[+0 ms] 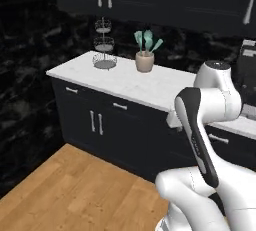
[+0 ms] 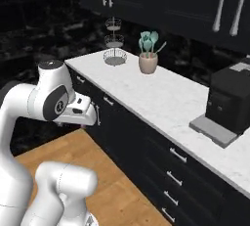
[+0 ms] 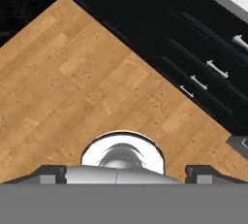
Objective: Navigate to the fridge.
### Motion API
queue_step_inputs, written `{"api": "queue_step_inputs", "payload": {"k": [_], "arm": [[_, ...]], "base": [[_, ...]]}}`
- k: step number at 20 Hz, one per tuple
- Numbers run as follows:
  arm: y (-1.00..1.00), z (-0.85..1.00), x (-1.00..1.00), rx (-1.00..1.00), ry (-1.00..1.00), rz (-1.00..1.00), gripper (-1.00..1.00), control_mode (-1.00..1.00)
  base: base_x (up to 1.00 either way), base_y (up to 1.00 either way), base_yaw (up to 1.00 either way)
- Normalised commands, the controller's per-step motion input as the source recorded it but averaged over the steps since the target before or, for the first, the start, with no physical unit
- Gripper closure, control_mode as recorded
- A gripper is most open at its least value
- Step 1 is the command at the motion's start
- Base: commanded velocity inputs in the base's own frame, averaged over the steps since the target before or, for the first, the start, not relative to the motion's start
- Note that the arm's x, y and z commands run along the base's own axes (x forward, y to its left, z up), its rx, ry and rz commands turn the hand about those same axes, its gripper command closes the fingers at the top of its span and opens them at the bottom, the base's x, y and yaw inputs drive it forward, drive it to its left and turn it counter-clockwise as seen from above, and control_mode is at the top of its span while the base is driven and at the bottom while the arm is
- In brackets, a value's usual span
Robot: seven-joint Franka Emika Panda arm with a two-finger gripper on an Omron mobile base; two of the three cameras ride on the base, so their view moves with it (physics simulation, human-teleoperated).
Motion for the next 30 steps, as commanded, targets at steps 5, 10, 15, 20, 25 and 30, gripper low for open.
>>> {"api": "queue_step_inputs", "payload": {"k": [5, 10, 15, 20, 25, 30], "arm": [[0.00, 0.00, 0.00, 0.00, 0.00, 0.00, -1.00, 1.00], [0.00, 0.00, 0.00, 0.00, 0.00, 0.00, -1.00, 1.00], [0.00, 0.00, 0.00, 0.00, 0.00, 0.00, -1.00, 1.00], [0.00, 0.00, 0.00, 0.00, 0.00, 0.00, -1.00, 1.00], [0.00, 0.00, 0.00, 0.00, 0.00, 0.00, -1.00, 1.00], [0.00, 0.00, 0.00, 0.00, 0.00, 0.00, -1.00, 1.00]], "base": [[0.00, 0.61, 0.89], [0.00, 0.65, 0.88], [0.00, 0.94, 0.76], [0.00, 1.00, 0.50], [0.04, 0.95, 0.38], [0.52, 0.15, 0.42]]}}
